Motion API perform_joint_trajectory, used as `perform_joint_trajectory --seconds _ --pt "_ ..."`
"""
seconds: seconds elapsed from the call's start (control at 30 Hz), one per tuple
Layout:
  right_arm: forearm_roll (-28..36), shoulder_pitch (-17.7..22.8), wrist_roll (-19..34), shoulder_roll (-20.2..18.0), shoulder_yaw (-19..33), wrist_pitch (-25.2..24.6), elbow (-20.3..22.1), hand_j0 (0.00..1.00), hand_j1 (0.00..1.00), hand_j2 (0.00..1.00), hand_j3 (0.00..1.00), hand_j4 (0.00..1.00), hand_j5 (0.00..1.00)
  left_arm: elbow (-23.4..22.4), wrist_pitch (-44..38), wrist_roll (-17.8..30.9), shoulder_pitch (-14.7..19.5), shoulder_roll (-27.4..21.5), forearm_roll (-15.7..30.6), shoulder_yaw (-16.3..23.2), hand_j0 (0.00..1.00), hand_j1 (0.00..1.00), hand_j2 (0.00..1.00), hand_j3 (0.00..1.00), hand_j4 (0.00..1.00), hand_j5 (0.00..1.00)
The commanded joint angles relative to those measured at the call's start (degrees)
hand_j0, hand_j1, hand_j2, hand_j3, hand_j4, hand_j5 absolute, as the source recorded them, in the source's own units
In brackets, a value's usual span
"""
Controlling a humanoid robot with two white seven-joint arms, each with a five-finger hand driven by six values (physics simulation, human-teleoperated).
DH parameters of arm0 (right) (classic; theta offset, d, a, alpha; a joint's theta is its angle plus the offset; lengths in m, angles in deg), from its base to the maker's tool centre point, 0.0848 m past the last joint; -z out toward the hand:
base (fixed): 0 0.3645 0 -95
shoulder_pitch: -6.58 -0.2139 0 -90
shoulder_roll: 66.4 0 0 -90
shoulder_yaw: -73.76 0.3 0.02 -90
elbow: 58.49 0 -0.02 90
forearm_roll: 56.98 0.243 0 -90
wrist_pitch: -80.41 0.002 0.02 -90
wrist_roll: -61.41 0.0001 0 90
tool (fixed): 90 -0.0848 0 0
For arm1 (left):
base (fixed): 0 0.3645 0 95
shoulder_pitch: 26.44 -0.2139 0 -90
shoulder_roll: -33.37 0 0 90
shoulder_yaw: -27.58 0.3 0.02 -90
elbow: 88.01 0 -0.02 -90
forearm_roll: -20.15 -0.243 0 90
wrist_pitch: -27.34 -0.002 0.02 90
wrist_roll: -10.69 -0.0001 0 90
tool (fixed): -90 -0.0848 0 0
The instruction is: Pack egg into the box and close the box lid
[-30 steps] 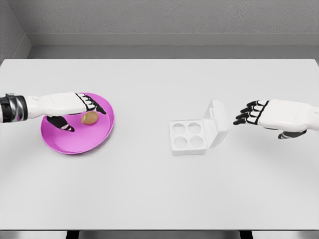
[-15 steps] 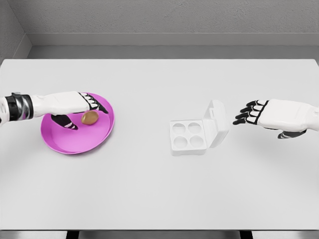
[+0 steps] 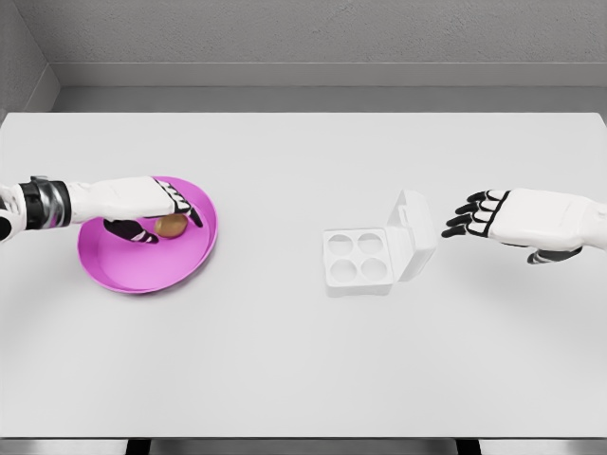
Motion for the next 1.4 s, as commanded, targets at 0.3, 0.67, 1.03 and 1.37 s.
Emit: perform_joint_trajectory --seconds 0.3,0.67,1.03,1.37 --pt "0.3 0.0 0.0 -0.1 0.0 -0.1 0.1 1.00 1.00 1.00 1.00 1.00 1.00 -1.0 -0.1 0.2 0.0 0.8 0.1 0.2 0.73 0.73 0.73 0.73 0.73 0.73" --pt "0.3 0.0 0.0 0.0 0.0 -0.1 0.2 1.00 1.00 1.00 1.00 1.00 1.00 -2.9 -0.1 0.2 0.3 0.8 -0.2 0.0 0.73 0.73 0.73 0.73 0.73 0.73" --pt "0.3 0.0 0.0 0.0 0.0 -0.1 0.3 1.00 1.00 1.00 1.00 1.00 1.00 -3.1 -0.1 2.1 0.4 1.0 -0.2 -0.1 0.62 0.62 0.62 0.62 0.62 0.62" --pt "0.3 0.0 0.0 0.0 0.0 -0.1 0.3 1.00 1.00 1.00 1.00 1.00 1.00 -3.1 -0.1 3.9 0.4 1.7 -0.2 -0.1 0.47 0.47 0.47 0.47 0.47 0.47"
